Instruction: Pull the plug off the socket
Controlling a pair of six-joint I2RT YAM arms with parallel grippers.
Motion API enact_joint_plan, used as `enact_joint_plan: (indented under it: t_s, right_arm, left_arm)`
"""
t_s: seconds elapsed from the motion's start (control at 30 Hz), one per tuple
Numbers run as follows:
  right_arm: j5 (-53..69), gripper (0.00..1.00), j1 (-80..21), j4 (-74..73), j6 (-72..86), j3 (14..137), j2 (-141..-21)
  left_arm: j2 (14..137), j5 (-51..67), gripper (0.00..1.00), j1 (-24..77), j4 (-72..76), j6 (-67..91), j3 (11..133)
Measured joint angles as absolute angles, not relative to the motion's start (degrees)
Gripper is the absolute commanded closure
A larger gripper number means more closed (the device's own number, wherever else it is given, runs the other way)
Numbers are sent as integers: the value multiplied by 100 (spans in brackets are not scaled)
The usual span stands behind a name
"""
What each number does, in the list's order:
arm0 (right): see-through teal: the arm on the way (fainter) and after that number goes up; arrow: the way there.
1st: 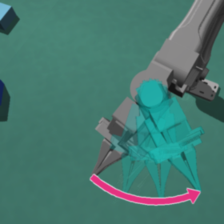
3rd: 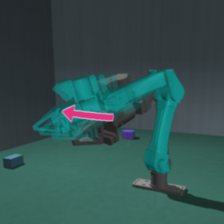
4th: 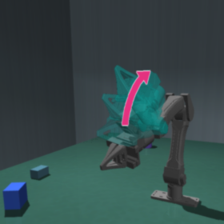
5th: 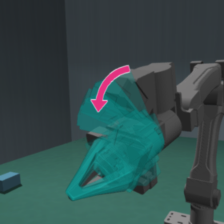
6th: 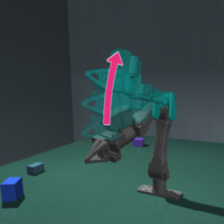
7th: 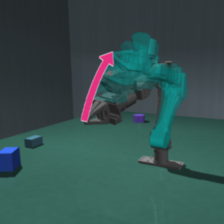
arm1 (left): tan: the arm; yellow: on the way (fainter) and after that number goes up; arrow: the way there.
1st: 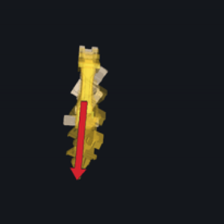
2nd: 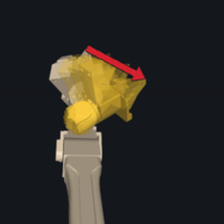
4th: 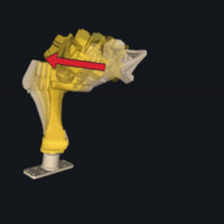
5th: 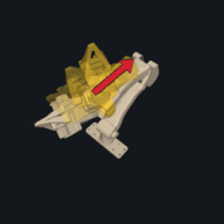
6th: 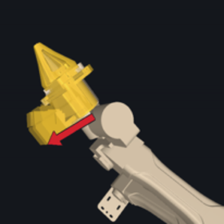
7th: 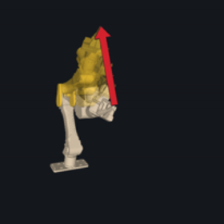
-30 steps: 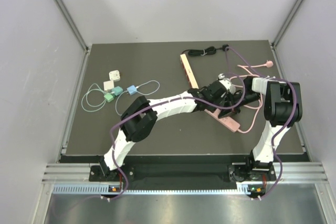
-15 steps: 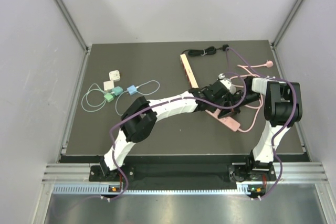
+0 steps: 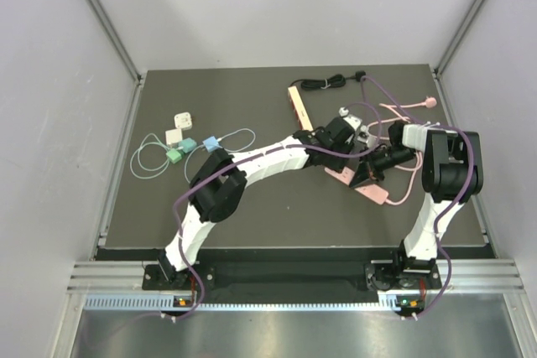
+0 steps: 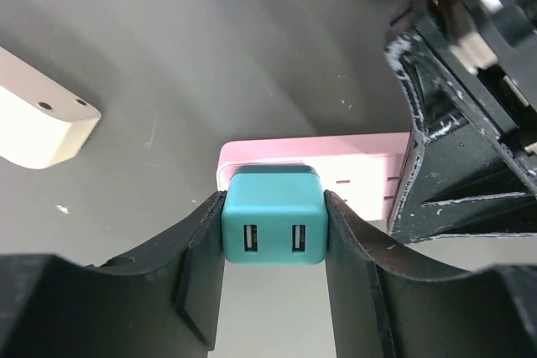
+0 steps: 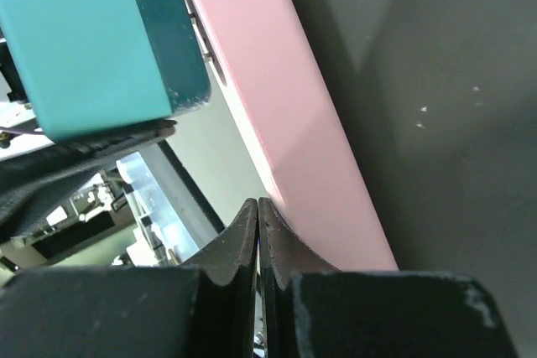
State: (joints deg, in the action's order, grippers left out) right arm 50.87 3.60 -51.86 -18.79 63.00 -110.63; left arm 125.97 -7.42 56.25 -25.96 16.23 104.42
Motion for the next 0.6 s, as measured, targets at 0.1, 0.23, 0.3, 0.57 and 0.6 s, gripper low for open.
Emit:
enact_joint_plan:
  t_s: [0.1,0.23,0.3,0.57,0.6]
  right_arm:
    - [5054,100,360,-5155,-1881,6300,-11063]
    - [5004,100,355,-5052,-1885,6300,-11063]
    - [5002,100,353,-5022,-1887,6300,-11063]
    - [5002,100,357,-5063,-1927,6300,-11069]
    - [5030,100,364,-5074,-1944,6300,-11076]
  left_arm:
    - [12571,-392,100,5443,-2536,1966,10385]
    - [12562,-183,100,5315,-2504,2137,10370]
    - [12562,-244,100,5330,-2510,2038,10379]
    - [12564,-666,100,5612,-2512,801,10427]
    - [12564,-650,100,5621,-2475,672,10425]
